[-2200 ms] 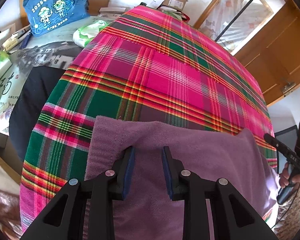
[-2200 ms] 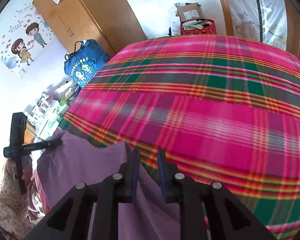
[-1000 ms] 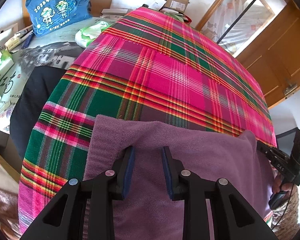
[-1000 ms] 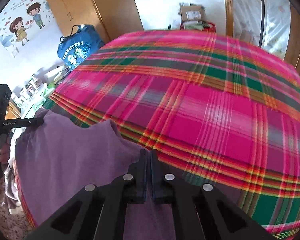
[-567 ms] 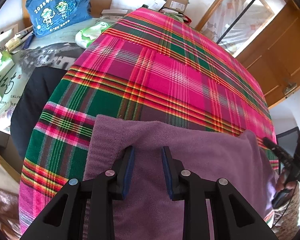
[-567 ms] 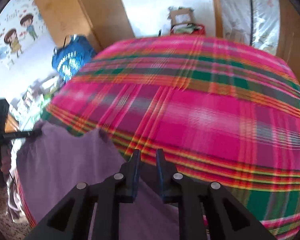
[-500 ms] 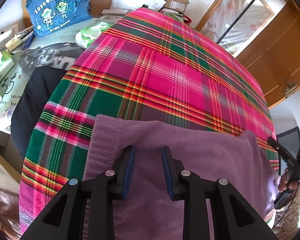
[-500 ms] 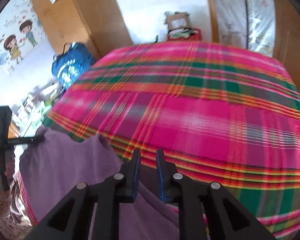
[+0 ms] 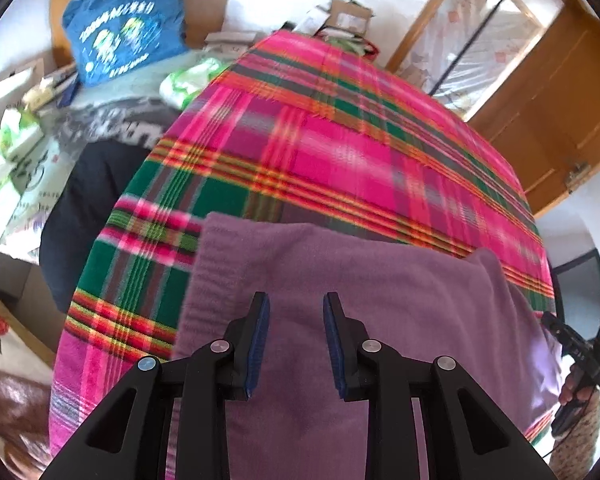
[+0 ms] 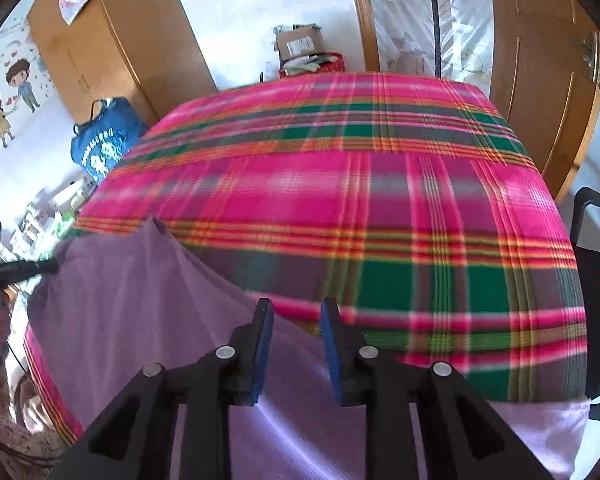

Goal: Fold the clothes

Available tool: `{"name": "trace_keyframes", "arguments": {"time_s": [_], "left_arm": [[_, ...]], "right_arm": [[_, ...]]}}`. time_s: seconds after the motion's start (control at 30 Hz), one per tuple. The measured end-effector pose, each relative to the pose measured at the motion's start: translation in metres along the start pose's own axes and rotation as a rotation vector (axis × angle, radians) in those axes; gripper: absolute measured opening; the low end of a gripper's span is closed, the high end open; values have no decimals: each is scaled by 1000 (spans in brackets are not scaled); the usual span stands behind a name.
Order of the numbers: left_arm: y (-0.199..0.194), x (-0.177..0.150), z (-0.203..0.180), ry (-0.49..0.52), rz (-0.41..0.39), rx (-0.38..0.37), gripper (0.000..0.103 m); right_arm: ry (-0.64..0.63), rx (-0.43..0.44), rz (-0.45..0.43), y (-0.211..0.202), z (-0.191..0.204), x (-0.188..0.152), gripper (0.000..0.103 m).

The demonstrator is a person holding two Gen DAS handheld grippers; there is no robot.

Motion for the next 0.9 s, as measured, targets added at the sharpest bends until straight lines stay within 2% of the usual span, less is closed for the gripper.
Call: {"name": "trace_keyframes", "arguments": {"time_s": [0.17,0.43,0.57,0.73,0.9], "left_arm": [[-1,-27,-63,230,13,-81,29],[-3,-71,-164,597,34,-210,29],[-4,-93,-213,780,44,-274,29],[-17,-127,-239,964,31,-315,29],[-29,-152,-250,1073,40,-397,29]], "right_arm": [[-62,1,64,12,0,-4,36],[-136,30,120,23,4,-6,36],[-144,40,105,17,5,-7,36],[-155,57,90,11,10,-9,36],[-146,72,73,9,12,-10,36]]}}
Point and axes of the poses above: each gripper's, at about its wrist camera, not at the fingertips, and y roughly the way its jaws point, z to its left, x to its top, the point moved 1 cm from there along y, roughly the way its jaws point, and after that the axes turned 8 degrees about x, right-handed, at the moved point
